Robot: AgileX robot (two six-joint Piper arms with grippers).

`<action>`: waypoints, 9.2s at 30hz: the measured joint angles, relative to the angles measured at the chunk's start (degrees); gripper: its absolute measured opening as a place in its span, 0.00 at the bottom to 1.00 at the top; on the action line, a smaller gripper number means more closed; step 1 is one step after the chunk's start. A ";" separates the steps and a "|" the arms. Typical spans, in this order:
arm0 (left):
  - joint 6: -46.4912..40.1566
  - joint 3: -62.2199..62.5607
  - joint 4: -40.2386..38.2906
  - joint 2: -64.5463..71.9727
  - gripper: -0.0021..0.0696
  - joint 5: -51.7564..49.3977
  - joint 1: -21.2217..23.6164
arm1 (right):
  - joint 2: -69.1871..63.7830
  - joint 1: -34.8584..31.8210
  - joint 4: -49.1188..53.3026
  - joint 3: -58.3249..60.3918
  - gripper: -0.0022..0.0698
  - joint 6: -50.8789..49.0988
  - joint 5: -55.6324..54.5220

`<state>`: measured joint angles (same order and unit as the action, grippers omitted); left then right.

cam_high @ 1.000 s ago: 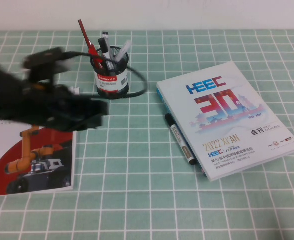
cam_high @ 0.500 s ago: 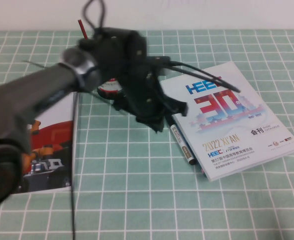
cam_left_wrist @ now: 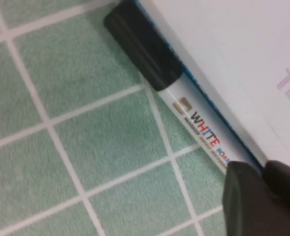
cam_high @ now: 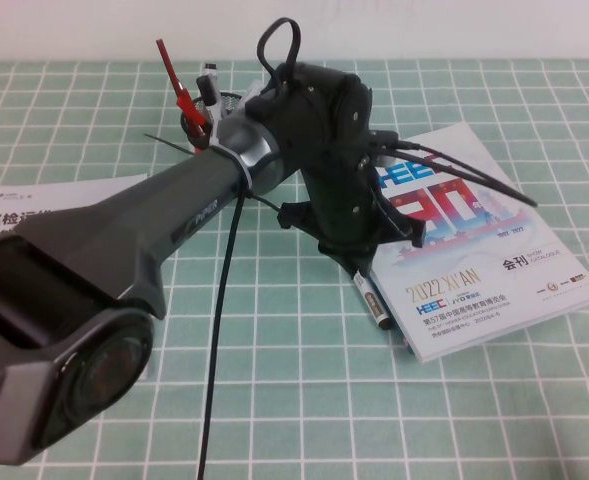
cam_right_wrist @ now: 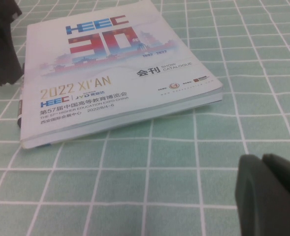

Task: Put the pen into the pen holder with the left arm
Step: Pick up the pen on the table

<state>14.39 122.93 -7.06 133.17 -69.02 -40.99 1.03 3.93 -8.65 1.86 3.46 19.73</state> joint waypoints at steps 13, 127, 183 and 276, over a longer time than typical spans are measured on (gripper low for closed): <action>6.60 0.32 3.31 0.68 0.61 0.46 0.00 | 0.00 0.00 0.00 0.00 0.00 0.00 0.00; 5.43 5.55 3.42 5.23 0.14 -2.19 -0.12 | 0.00 0.00 0.00 0.00 0.00 0.00 0.00; -5.09 -1.14 3.37 2.02 0.03 -0.67 0.06 | 0.00 0.00 0.00 0.00 0.00 0.00 0.00; -4.22 1.22 1.61 2.96 0.03 -0.88 -0.90 | 0.00 0.00 0.00 0.00 0.00 0.00 0.00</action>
<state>10.17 124.15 -5.45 136.13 -69.90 -41.89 1.03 3.93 -8.65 1.86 3.46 19.73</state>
